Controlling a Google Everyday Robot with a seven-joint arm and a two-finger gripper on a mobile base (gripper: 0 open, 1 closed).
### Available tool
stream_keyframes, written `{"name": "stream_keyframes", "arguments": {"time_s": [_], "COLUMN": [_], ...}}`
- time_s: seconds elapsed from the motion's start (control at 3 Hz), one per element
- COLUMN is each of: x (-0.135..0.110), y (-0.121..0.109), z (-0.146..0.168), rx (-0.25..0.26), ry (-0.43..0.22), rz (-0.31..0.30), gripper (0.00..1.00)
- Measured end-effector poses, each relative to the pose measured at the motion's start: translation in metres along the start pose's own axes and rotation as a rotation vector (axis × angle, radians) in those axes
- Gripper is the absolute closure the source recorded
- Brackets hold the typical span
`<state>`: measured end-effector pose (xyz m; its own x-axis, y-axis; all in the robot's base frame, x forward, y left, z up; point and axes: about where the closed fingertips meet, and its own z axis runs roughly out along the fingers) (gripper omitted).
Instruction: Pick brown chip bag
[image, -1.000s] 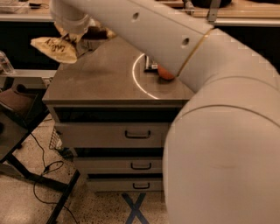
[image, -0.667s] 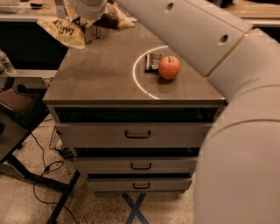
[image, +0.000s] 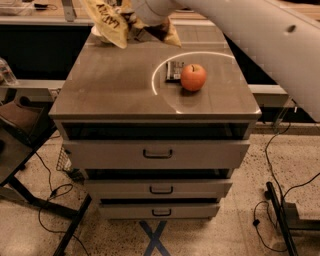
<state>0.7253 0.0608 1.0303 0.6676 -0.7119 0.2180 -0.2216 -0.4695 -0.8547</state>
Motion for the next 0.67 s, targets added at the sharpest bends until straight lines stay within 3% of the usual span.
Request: {"name": "stream_keyframes", "arguments": {"time_s": [0.33,0.67], "x": [0.0355,0.0272], "y": [-0.0034,-0.0069], "z": [-0.022,-0.0165], "rx": [0.077,0.073], "ry": [0.067,0.054], "rz": [0.029,0.02], "gripper": [1.0,1.0]}}
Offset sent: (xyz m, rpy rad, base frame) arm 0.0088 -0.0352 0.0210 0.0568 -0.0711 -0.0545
